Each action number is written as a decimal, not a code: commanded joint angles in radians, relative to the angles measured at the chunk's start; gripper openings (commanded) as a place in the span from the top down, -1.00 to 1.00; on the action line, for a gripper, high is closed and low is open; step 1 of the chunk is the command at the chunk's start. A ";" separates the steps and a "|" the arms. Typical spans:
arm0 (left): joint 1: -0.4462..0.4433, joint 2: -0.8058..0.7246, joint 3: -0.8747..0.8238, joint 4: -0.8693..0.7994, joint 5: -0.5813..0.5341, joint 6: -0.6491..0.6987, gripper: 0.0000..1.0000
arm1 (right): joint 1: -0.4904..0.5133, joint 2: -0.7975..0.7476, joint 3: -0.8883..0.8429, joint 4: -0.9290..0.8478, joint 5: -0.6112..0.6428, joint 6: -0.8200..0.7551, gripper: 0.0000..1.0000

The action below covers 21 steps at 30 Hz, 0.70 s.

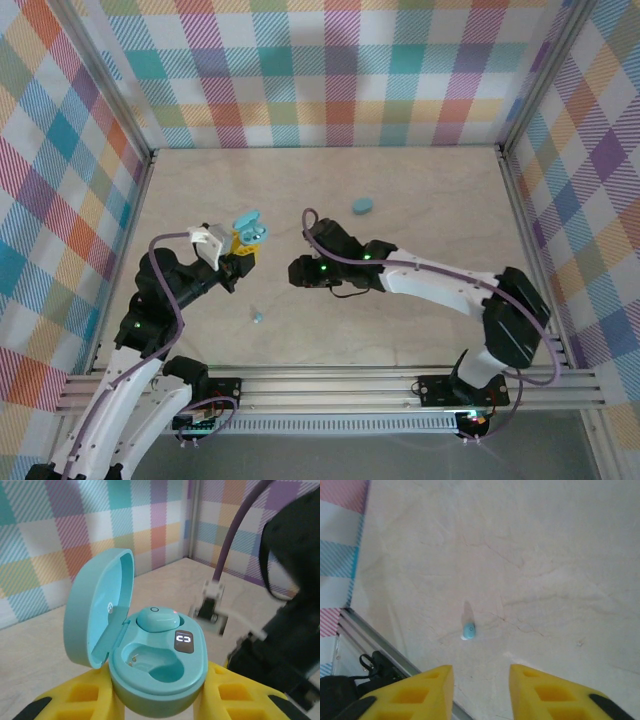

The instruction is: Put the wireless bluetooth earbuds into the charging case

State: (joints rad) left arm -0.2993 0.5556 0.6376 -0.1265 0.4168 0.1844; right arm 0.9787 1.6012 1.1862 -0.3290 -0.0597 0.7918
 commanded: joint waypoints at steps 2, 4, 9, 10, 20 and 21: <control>0.000 -0.057 0.019 -0.076 -0.084 0.011 0.95 | 0.024 0.114 0.095 0.044 -0.015 0.073 0.40; 0.000 -0.078 0.025 -0.100 -0.094 0.020 0.95 | 0.035 0.161 0.128 0.040 -0.032 0.072 0.41; 0.000 -0.106 0.048 -0.188 -0.114 0.035 0.94 | 0.071 0.284 0.218 -0.002 -0.069 0.075 0.42; 0.000 -0.110 0.047 -0.192 -0.116 0.031 0.95 | 0.082 0.308 0.240 -0.018 -0.076 0.076 0.42; 0.000 -0.121 0.059 -0.234 -0.098 0.006 0.95 | 0.146 0.501 0.403 -0.120 -0.136 0.041 0.43; 0.000 -0.124 0.059 -0.238 -0.099 0.003 0.94 | 0.146 0.505 0.407 -0.126 -0.129 0.036 0.42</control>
State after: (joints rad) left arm -0.2993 0.4511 0.6556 -0.3515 0.3111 0.1989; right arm 1.1267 2.0865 1.5536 -0.3862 -0.1696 0.8494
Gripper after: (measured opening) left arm 0.317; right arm 0.289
